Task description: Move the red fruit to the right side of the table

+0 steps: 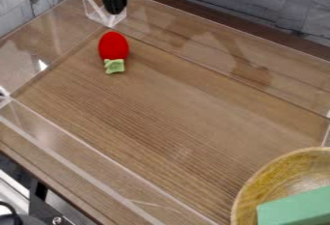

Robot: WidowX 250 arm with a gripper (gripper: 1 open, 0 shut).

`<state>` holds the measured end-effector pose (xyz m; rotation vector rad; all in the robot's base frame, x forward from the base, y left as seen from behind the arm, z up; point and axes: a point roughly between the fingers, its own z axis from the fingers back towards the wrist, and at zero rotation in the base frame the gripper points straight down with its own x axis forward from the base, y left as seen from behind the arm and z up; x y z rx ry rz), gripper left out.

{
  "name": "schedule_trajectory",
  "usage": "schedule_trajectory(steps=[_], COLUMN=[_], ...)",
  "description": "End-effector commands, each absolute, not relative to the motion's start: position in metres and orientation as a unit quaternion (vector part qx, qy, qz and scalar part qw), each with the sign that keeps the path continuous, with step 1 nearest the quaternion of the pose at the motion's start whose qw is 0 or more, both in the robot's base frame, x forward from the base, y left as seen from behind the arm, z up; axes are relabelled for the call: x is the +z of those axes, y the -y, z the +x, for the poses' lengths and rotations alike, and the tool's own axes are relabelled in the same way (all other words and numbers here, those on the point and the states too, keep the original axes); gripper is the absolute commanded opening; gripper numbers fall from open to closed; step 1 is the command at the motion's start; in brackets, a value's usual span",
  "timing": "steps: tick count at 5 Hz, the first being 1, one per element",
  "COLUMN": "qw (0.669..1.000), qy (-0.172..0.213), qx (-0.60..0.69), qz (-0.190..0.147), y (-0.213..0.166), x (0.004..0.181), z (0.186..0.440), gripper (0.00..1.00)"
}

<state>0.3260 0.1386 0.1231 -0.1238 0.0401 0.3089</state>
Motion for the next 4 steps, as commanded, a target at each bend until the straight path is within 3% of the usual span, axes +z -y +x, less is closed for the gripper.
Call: schedule_trajectory(steps=[1, 3, 4], qw=[0.982, 0.980, 0.981], qy=[0.033, 0.027, 0.021], qx=[0.176, 0.191, 0.186], qz=[-0.055, -0.056, -0.046], y=[-0.136, -0.141, -0.133], x=[0.171, 0.173, 0.156], z=[0.326, 0.317, 0.321], gripper=[0.00, 0.00, 1.00])
